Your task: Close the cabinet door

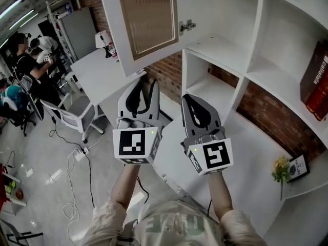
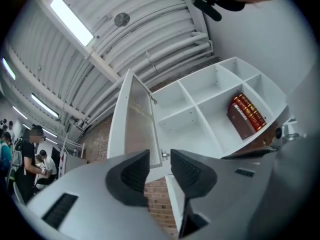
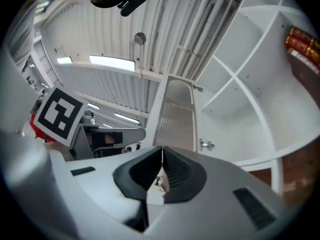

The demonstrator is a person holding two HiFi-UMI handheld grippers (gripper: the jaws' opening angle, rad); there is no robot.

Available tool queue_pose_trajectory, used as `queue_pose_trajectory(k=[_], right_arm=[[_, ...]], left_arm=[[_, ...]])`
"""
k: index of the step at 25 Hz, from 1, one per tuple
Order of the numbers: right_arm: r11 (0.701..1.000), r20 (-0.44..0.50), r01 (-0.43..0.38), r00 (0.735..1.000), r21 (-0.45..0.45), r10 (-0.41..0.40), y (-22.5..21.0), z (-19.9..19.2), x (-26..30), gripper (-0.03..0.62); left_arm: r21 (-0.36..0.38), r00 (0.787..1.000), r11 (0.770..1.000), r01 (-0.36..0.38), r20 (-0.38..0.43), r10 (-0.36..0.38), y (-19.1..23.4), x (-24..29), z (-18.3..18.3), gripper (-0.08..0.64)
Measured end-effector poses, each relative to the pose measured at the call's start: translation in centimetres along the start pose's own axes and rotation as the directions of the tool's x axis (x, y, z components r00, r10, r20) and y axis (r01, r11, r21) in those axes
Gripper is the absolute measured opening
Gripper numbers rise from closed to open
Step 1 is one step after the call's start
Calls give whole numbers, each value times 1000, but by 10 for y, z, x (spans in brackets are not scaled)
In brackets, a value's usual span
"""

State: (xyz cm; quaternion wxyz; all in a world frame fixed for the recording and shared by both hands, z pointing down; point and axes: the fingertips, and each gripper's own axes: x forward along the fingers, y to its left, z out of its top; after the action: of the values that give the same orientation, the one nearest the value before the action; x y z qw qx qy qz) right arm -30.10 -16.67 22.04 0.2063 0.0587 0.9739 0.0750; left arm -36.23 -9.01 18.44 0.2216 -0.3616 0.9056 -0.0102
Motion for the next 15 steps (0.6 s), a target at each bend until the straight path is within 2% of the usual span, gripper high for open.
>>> queue_pose_trajectory(k=[2,4,8,13,15], right_arm=[[997,23,-76,997,-8,77,19,4,24,18],[993,40,-121,992,-4,121,34,5,41,18],[980,57,-194,980,38,192,64,-2,61,18],[958,53,-269,963,103,265,93,-9,70,18],[953,58,-281,960,116,276,99,-7,69,18]], left_arm=[[9,999,999,-31,-22,32,24,5,0,147],[27,997,997,-73,-29,74,50,13,2,165],[13,985,987,-161,-54,162,103,28,-8,212],[-58,986,988,-147,-88,141,129,45,-16,219],[-61,985,987,-146,-99,140,135,49,-19,219]])
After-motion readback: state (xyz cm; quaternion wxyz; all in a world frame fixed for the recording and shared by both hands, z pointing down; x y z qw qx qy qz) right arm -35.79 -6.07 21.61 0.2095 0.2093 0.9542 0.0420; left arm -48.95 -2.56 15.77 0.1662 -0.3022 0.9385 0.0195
